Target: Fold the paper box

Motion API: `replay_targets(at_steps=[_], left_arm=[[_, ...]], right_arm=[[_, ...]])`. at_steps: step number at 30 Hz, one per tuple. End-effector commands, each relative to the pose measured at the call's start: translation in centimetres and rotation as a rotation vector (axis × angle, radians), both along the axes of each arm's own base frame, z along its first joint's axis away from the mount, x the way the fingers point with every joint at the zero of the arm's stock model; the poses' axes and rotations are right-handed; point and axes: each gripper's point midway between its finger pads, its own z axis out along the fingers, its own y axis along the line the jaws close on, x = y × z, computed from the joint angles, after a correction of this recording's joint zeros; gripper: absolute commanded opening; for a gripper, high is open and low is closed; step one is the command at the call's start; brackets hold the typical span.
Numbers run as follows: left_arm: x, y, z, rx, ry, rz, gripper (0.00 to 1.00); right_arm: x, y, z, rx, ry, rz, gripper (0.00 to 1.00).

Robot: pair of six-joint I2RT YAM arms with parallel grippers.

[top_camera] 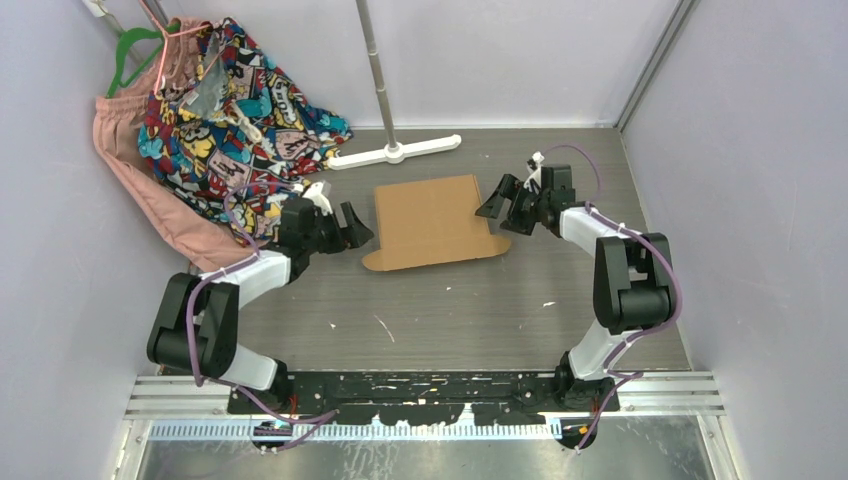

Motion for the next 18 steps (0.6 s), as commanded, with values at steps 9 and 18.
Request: replay_targets(at_steps=[9,18], left_arm=[[1.2,-2.8,1.1,-0.132,-0.084,-0.087,0.78],[-0.3,-5.5,0.4,-0.155,-0.059,-0.158,0.72]], right_arm=[[0.6,2.3,1.6,0.068,-0.038,0.054,0.80],[0.3,2.7,1.7,0.061,-0.033,0.060,0.78]])
